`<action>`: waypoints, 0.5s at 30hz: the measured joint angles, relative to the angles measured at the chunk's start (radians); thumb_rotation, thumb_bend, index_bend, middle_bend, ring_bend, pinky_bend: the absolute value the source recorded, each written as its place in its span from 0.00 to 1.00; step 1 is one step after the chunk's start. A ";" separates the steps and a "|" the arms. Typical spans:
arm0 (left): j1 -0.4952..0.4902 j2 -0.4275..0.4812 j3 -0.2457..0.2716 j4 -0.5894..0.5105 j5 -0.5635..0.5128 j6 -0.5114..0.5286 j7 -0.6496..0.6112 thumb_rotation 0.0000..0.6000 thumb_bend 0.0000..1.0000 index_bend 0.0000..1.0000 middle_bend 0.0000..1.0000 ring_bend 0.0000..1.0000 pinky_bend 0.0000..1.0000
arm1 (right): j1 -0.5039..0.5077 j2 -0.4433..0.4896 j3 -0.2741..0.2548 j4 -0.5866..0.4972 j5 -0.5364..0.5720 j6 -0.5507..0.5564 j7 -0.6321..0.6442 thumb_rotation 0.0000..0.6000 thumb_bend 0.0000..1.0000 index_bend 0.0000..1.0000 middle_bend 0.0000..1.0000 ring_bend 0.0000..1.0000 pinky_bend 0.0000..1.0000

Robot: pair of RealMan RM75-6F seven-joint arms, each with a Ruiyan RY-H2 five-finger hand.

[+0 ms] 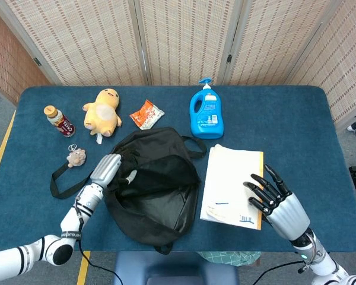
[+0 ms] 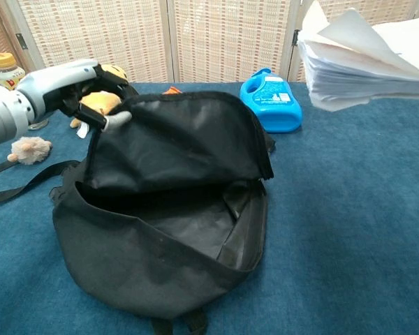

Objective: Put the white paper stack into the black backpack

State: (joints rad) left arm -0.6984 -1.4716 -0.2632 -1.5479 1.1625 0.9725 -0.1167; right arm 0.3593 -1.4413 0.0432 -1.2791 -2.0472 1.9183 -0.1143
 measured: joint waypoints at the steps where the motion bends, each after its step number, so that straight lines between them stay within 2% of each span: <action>1: -0.007 -0.001 -0.012 0.013 -0.021 -0.010 -0.001 1.00 0.60 0.62 0.32 0.20 0.00 | 0.000 0.001 -0.005 -0.009 -0.012 0.003 0.001 1.00 0.43 0.70 0.41 0.28 0.09; 8: -0.068 -0.018 -0.083 0.103 -0.181 -0.084 0.018 1.00 0.60 0.62 0.32 0.20 0.00 | 0.004 0.002 -0.056 -0.067 -0.088 -0.015 0.027 1.00 0.43 0.70 0.42 0.28 0.12; 15: -0.109 -0.026 -0.120 0.153 -0.301 -0.138 0.042 1.00 0.60 0.61 0.32 0.20 0.00 | 0.033 -0.041 -0.099 -0.078 -0.108 -0.120 0.085 1.00 0.43 0.70 0.42 0.28 0.15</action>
State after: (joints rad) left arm -0.8073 -1.4976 -0.3836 -1.3951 0.8617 0.8345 -0.0751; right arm 0.3922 -1.4824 -0.0559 -1.3576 -2.1553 1.7986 -0.0293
